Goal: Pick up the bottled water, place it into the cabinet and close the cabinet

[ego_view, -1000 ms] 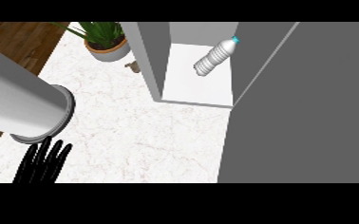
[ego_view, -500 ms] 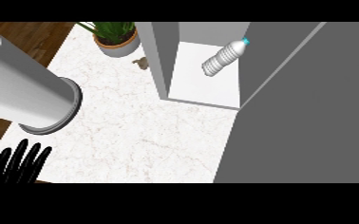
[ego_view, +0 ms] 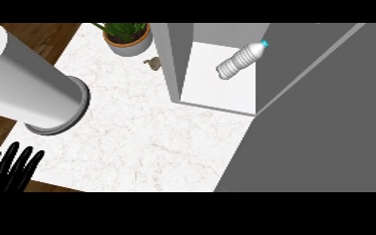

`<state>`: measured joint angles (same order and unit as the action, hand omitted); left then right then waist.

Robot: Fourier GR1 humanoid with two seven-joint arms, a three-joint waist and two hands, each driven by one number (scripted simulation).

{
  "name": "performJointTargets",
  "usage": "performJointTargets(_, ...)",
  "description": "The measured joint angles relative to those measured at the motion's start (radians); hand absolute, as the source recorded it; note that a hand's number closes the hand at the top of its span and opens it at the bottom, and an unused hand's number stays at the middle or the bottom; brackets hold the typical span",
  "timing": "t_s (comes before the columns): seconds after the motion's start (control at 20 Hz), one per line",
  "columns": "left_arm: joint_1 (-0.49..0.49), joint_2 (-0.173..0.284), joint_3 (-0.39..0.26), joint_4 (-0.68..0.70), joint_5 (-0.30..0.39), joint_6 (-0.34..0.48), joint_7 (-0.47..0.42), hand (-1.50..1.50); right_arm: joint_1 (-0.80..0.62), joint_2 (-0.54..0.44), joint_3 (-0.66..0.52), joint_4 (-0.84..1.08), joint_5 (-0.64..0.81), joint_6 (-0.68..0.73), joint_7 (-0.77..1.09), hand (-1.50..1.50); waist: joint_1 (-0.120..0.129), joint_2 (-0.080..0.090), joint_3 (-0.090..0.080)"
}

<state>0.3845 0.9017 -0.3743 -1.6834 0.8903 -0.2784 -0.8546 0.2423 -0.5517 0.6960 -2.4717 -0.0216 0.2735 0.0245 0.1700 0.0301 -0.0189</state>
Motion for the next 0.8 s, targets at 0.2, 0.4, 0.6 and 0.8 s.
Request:
performJointTargets(0.2,-0.002,0.014,0.012,-0.005,0.008,-0.011,0.008,-1.50,-0.020,0.026,-0.003,0.012,-0.028,0.006,0.037,1.50,0.007,0.005,-0.001)
performJointTargets(0.4,-0.014,0.025,0.030,-0.002,0.019,-0.018,0.016,-1.50,-0.055,0.076,-0.006,0.050,-0.086,-0.002,0.094,1.50,0.011,0.011,-0.001)
performJointTargets(0.6,-0.019,0.038,0.046,0.003,0.031,-0.030,0.025,-1.50,-0.101,0.144,0.009,0.106,-0.167,-0.002,0.151,1.50,0.017,0.014,0.000)
performJointTargets(0.8,-0.021,0.045,0.062,0.002,0.047,-0.036,0.031,-1.50,-0.152,0.198,-0.010,0.177,-0.268,0.014,0.199,1.50,0.022,0.018,0.004)
